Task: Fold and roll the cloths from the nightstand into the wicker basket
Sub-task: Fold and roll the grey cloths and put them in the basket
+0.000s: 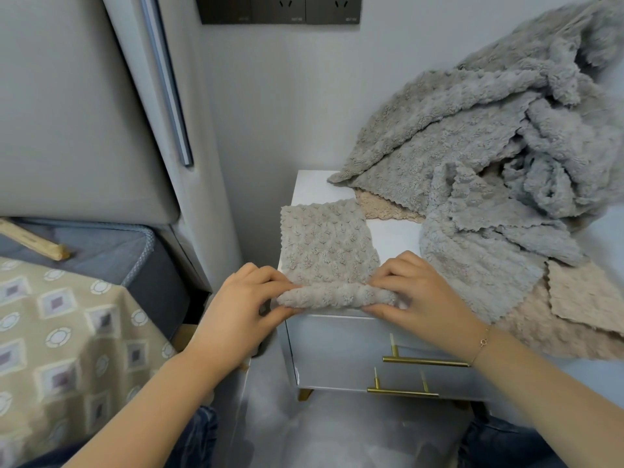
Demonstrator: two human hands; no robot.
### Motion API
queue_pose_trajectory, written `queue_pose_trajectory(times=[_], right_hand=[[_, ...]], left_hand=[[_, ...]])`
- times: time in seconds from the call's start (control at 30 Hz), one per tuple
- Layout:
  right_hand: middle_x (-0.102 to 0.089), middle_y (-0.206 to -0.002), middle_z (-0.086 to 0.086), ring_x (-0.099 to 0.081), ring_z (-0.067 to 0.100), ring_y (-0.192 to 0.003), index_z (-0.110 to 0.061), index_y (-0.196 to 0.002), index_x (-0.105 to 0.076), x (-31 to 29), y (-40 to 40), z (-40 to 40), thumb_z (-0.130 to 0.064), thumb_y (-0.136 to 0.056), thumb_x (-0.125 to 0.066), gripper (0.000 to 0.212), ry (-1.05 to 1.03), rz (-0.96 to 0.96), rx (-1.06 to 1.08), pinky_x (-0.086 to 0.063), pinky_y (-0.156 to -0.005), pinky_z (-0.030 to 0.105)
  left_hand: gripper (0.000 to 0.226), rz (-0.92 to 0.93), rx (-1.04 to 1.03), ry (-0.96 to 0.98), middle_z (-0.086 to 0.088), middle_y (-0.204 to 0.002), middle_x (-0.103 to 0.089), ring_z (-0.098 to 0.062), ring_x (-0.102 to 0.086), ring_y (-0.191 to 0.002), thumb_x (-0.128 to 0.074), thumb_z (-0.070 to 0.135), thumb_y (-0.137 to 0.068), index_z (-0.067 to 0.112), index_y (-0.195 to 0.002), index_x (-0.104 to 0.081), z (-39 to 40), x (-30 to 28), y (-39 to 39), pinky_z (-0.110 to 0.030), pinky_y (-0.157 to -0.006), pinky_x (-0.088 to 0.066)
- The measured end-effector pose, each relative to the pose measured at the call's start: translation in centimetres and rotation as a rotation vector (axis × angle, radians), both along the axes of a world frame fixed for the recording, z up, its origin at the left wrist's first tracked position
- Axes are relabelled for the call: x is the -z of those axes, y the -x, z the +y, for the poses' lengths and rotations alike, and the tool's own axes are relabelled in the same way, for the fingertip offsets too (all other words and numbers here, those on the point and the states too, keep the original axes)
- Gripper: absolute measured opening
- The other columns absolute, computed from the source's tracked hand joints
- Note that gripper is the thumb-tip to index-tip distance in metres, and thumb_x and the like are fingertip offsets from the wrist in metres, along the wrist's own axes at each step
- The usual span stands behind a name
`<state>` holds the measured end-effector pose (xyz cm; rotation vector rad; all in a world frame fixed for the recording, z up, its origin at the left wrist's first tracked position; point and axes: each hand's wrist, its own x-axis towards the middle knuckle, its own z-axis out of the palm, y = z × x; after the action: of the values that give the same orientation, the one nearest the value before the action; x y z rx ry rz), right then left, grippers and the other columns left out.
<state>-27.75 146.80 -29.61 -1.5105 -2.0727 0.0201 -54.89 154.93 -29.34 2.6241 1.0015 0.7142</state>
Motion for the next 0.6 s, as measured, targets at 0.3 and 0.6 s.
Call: queue_pose_trajectory(times=[0.3,0.6], right_hand=[[-0.046,-0.065,0.003,-0.038,0.008,-0.066,-0.014,-0.051,-0.042,-0.9,0.6,1.3,-0.067,-0.066,-0.06,0.058,0.246,0.429,0.225,-0.029,-0.062,0.017],[-0.024,-0.049,0.0,-0.026,0.011,-0.048,-0.016,-0.047,-0.023,-1.2,1.3,2.1,-0.071,-0.07,-0.055,0.067,0.199,0.312,0.409,-0.029,-0.052,0.035]], left_hand=[[0.042,-0.26,-0.165,0.5,-0.009,-0.079,-0.056,-0.014,-0.044,-0.064,-0.065,0.055,-0.073,0.014,-0.072,-0.072,0.5,-0.5,-1.3,-0.026,-0.066,-0.04],[0.052,-0.335,-0.35,0.594,-0.003,-0.073,-0.05,-0.005,-0.046,-0.061,-0.072,0.04,-0.082,0.0,-0.054,-0.054,0.8,-0.1,-2.6,-0.016,-0.063,-0.035]])
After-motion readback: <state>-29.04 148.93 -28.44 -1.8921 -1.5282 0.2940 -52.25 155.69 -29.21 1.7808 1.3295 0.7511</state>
